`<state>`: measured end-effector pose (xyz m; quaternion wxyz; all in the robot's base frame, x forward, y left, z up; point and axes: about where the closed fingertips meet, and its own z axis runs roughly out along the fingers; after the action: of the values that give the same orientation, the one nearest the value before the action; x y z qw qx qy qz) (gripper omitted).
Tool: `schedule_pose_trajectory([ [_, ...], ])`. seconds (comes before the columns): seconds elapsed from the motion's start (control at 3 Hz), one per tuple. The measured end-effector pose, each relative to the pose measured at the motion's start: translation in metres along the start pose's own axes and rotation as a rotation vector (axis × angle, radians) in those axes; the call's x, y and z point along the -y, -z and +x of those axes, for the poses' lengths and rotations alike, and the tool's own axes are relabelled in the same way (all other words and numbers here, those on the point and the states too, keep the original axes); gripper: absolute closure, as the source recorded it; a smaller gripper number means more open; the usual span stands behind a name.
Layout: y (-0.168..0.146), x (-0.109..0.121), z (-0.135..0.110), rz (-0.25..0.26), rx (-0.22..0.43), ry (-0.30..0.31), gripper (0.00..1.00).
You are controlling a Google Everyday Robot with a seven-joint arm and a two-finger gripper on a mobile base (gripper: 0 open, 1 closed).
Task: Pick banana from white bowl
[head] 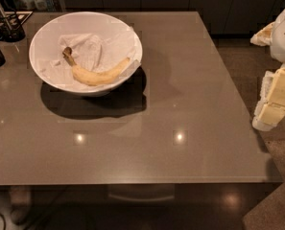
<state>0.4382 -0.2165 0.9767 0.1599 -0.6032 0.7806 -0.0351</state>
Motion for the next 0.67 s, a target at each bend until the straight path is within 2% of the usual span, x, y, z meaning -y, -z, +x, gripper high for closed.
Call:
schedule_pose_trajectory([
  [0.33, 0.0000, 0.0000, 0.0000, 0.000, 0.000, 0.000, 0.00],
  [0.67, 0.0019, 0.0049, -0.0080, 0.026, -0.022, -0.003, 0.00],
])
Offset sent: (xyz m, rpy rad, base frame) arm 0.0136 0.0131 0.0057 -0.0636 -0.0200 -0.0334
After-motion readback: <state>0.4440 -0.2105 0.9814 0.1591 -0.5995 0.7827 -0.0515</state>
